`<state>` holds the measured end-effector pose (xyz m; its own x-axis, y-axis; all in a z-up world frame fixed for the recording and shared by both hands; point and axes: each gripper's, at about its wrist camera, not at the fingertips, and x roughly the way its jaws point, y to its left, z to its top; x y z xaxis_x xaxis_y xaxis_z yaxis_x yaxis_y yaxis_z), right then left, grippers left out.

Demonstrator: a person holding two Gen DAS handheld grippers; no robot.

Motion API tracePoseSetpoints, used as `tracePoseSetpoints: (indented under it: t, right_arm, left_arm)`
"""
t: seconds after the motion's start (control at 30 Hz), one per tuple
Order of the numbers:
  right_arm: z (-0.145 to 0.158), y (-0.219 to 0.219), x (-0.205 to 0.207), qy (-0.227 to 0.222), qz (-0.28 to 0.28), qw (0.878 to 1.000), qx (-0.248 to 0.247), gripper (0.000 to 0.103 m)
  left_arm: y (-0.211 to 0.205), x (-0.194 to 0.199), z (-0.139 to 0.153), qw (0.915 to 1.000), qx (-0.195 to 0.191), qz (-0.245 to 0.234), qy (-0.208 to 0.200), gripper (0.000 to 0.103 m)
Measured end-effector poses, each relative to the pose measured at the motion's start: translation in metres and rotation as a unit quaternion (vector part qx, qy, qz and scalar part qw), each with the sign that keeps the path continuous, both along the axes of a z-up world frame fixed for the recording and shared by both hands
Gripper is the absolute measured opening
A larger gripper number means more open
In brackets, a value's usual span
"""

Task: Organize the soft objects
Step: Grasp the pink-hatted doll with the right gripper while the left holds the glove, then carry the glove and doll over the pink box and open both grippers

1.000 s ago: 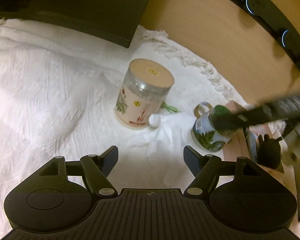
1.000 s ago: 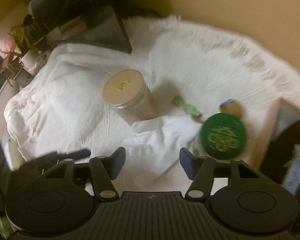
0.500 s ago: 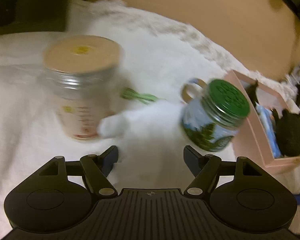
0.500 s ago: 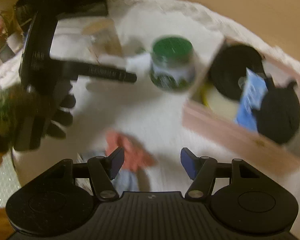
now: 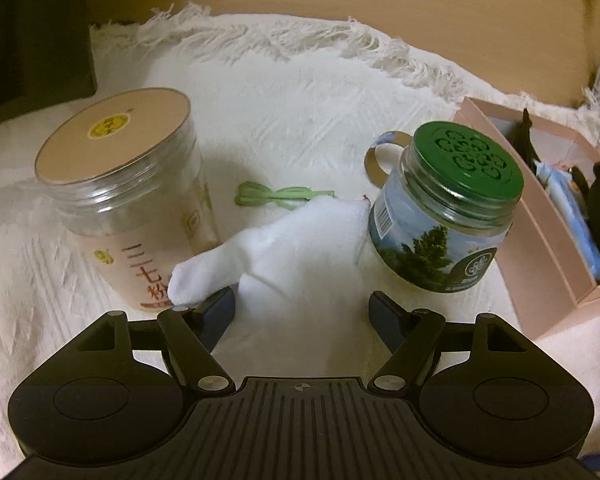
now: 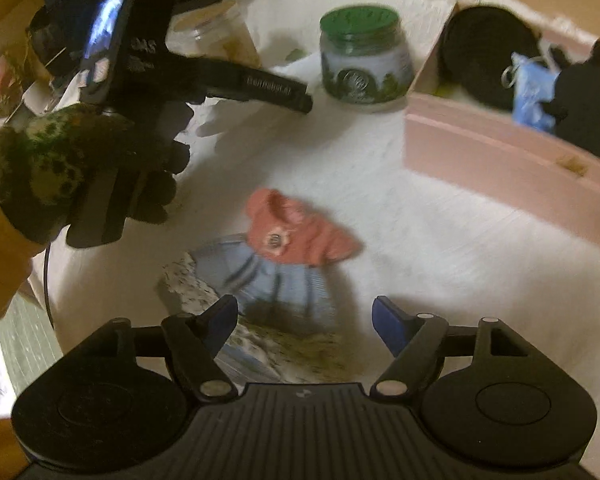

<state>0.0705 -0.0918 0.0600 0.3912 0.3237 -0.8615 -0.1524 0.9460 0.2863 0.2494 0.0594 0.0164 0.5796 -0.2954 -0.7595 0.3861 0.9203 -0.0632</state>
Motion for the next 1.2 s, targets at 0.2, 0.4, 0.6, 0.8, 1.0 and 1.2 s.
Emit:
tracePoseSetpoints:
  t: [0.2, 0.4, 0.6, 0.8, 1.0, 1.2]
  right_arm:
    - [-0.004, 0.055, 0.009, -0.038, 0.027, 0.997, -0.062, 0.079]
    - [0.011, 0.059, 0.007, -0.033, 0.07, 0.994, -0.071, 0.022]
    - [0.063, 0.02, 0.013, -0.07, 0.034, 0.996, -0.045, 0.021]
    - [0.13, -0.02, 0.021, -0.145, -0.002, 0.989, -0.028, 0.021]
    - [0.17, -0.063, 0.03, -0.204, -0.05, 0.976, -0.054, 0.021]
    - [0.188, -0.108, 0.02, -0.221, -0.096, 0.968, -0.067, 0.021]
  left_arm:
    - [0.001, -0.011, -0.003, 0.9986, 0.028, -0.032, -0.033, 0.056]
    - [0.016, -0.009, 0.009, 0.9992, 0.003, -0.01, -0.038, 0.01]
    - [0.022, -0.018, 0.066, 0.996, -0.038, -0.01, -0.079, 0.01]
    - [0.012, -0.016, 0.129, 0.9887, -0.07, -0.019, -0.131, 0.01]
    - [-0.025, -0.017, 0.165, 0.9817, -0.1, -0.053, -0.154, 0.01]
    - [-0.075, -0.032, 0.17, 0.9761, -0.127, -0.107, -0.14, 0.011]
